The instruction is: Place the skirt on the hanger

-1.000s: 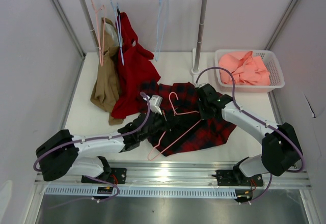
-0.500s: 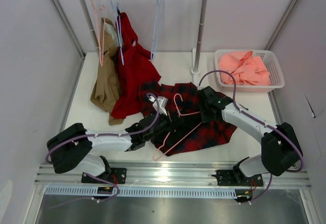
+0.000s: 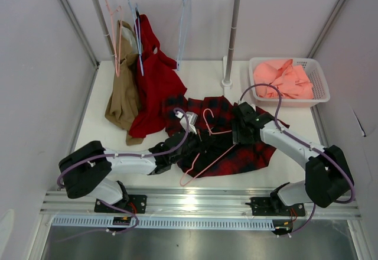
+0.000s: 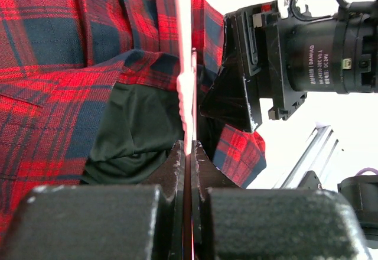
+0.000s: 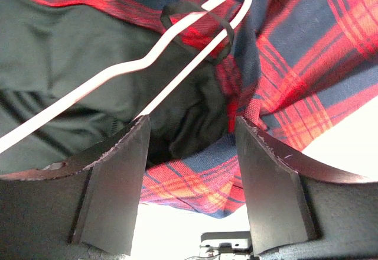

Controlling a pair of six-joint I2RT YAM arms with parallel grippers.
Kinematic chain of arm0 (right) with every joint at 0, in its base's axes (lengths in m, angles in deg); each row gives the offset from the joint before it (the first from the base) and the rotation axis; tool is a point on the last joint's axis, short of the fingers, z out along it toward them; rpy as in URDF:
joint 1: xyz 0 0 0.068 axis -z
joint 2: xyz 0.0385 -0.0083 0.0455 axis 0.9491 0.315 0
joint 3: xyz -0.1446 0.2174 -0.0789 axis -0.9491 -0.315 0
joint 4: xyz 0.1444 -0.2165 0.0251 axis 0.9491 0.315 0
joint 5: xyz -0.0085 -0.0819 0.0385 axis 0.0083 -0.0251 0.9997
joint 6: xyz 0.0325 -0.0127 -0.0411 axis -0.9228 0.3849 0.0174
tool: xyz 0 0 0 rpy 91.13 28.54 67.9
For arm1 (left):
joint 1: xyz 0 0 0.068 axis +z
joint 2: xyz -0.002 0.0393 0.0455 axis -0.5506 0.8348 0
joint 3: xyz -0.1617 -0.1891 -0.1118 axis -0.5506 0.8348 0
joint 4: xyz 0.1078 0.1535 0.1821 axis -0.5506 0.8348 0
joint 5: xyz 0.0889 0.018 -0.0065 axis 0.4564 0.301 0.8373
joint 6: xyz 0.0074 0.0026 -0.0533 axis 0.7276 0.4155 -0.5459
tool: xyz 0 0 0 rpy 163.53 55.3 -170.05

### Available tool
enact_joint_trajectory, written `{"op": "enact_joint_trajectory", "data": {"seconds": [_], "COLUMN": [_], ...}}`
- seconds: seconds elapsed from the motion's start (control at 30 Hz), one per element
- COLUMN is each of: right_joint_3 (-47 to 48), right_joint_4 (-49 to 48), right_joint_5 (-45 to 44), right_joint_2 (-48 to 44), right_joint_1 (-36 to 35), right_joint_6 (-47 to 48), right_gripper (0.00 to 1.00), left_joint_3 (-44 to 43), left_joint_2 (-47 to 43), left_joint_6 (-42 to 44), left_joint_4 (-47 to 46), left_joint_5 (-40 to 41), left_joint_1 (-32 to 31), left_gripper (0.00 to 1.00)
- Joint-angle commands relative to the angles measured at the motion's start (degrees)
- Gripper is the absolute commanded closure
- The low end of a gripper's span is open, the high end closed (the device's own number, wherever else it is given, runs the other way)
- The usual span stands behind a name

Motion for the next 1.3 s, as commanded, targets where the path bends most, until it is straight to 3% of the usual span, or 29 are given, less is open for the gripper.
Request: {"op": "enact_joint_trajectory", "data": {"seconds": [0.0, 0.03, 0.1, 0.17, 0.27, 0.4, 0.5, 0.73, 1.27], "right_joint_3": [-2.03, -2.56, -3.79, -4.40, -5.46, -5.81, -5.90, -6.87, -3.97], "right_joint_4": [1.09, 0.30, 0.11, -0.23, -1.20, -1.73, -1.91, -5.16, -6.73], "right_joint_5": [-2.25, -1.64, -1.98, -2.33, -1.81, -2.33, -3.39, 3.02, 7.68], "right_joint_2": [-0.14, -0.05, 0.74, 0.74, -0.75, -1.45, -2.68, -5.06, -12.26], "right_joint_1": [0.83, 1.18, 1.80, 2.15, 2.15, 2.24, 2.85, 6.10, 11.55], "right_joint_6": [-3.12, -3.38, -4.08, -4.53, -5.76, -6.37, -7.08, -6.11, -4.27], "right_gripper": [0.35, 0.36, 0.53, 0.58, 0.48, 0.47, 0.47, 0.59, 0.54], "left_joint_3": [-1.06, -1.06, -1.06, -1.32, -2.12, -2.73, -3.08, -5.18, -9.93], "left_joint_2": [0.10, 0.10, -0.25, -0.17, 0.36, 1.33, 1.94, 4.31, 10.29], "left_joint_6": [0.46, 0.46, 0.54, 0.72, 0.90, 0.81, 0.72, 0.81, 3.09], "left_joint_4": [-3.97, -3.97, -3.80, -3.36, -3.27, -2.83, -2.48, -2.48, -1.07], "left_joint_5": [1.26, 1.26, 1.70, 1.79, 1.79, 1.61, 1.52, -0.06, -2.16], "left_joint_1": [-0.61, -0.61, -0.61, -0.61, -0.61, -0.70, -0.61, -1.05, -1.49], "left_gripper": [1.00, 1.00, 1.00, 1.00, 1.00, 1.00, 1.00, 1.00, 1.00]}}
